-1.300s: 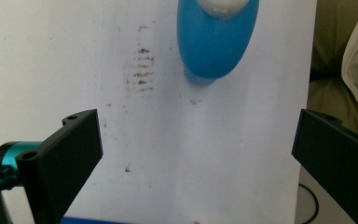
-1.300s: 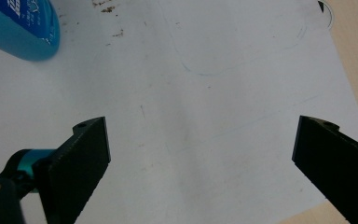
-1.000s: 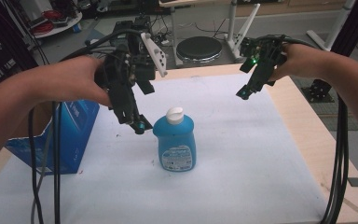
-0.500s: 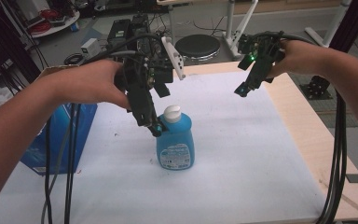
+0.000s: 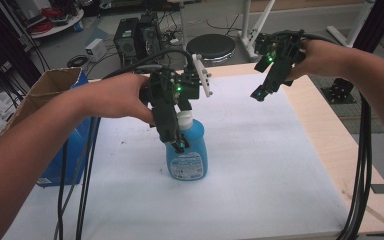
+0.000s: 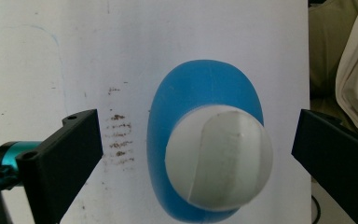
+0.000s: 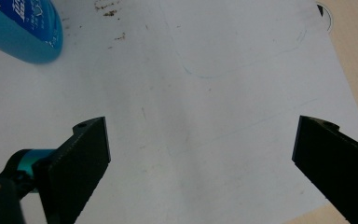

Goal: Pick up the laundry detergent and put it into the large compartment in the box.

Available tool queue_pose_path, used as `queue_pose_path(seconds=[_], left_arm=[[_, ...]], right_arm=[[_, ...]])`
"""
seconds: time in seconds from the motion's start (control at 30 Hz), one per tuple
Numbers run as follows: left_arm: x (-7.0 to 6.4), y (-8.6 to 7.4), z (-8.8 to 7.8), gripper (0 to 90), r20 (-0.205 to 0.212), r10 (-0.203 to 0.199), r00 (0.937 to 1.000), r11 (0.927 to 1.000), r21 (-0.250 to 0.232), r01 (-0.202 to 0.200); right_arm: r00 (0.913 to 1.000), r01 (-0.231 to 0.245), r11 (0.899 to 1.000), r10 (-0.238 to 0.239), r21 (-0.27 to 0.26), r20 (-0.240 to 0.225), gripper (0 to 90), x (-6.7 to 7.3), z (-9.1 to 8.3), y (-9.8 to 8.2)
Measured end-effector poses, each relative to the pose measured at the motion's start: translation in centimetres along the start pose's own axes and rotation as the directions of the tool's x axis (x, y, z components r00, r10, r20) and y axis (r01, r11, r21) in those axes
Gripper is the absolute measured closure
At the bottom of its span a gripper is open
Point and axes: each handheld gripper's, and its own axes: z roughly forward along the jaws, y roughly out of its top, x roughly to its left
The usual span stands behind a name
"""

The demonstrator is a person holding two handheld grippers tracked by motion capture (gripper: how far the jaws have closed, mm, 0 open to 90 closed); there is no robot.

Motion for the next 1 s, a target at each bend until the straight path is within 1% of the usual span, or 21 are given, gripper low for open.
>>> queue_pose_path(seconds=[0.2,0.3,0.4,0.43,0.47,0.53,0.6,0.7,0.73,0.77,0.83,0.87,0.93,1.0], left_arm=[[0.2,0.0,0.8,1.8,0.010,-0.005,0.9999,0.9999,0.009,0.005],[0.2,0.0,1.2,2.4,0.013,-0.004,0.9999,0.9996,0.027,0.004],[0.2,0.0,1.5,3.1,0.016,0.002,0.9999,0.9995,0.030,-0.002],[0.2,0.0,1.5,7.7,0.029,0.008,0.9996,0.9996,0.027,-0.008],[0.2,0.0,1.5,9.8,0.027,0.013,0.9996,0.9995,0.027,-0.014],[0.2,0.0,1.5,9.8,0.027,0.009,0.9996,0.9995,0.029,-0.010],[0.3,-0.1,1.6,12.8,0.029,0.014,0.9995,0.9995,0.029,-0.015],[0.3,-0.1,1.6,13.8,0.029,0.011,0.9995,0.9994,0.032,-0.012],[0.2,-0.1,1.6,16.2,0.034,0.009,0.9994,0.9994,0.033,-0.010],[0.2,-0.1,1.7,17.2,0.034,0.019,0.9992,0.9993,0.033,-0.020],[0.2,-0.1,1.6,18.1,0.033,0.021,0.9992,0.9992,0.033,-0.022],[0.2,-0.1,1.6,20.8,0.028,0.027,0.9992,0.9991,0.031,-0.028],[0.2,-0.1,1.6,22.1,0.027,0.025,0.9993,0.9992,0.031,-0.026],[0.3,-0.2,1.6,23.1,0.024,0.031,0.9992,0.9988,0.037,-0.032]], right_arm=[[1.0000,0.004,1.000,-0.004,-0.003,-0.002,3.2,-0.1,0.0,-0.1],[1.0000,0.006,1.000,-0.006,-0.004,-0.002,3.1,-0.1,0.0,0.0],[1.0000,0.007,1.000,-0.007,-0.007,-0.003,3.1,-0.1,0.1,0.1],[1.0000,0.006,1.000,-0.006,-0.007,-0.003,3.1,-0.1,0.1,0.1],[1.0000,0.005,1.000,-0.005,-0.007,-0.003,3.1,-0.1,0.1,0.1],[1.0000,0.001,1.000,-0.001,-0.005,-0.003,3.2,-0.1,0.1,0.1],[1.0000,0.001,1.000,-0.001,-0.009,-0.003,3.2,-0.1,0.1,0.1],[1.0000,0.001,1.000,-0.001,-0.009,-0.003,3.1,-0.1,0.1,0.1],[1.0000,0.002,1.000,-0.002,-0.011,-0.003,3.2,-0.1,0.1,0.1],[1.0000,0.003,1.000,-0.003,-0.012,-0.003,3.2,-0.1,0.0,0.1],[1.0000,0.003,1.000,-0.003,-0.011,-0.003,3.1,-0.1,0.0,0.1],[1.0000,0.003,1.000,-0.003,-0.012,-0.004,3.2,-0.1,0.0,0.1],[1.0000,0.003,1.000,-0.003,-0.012,-0.002,3.1,-0.1,0.0,0.0],[1.0000,0.002,1.000,-0.002,-0.012,-0.002,3.2,-0.1,0.0,0.0]])
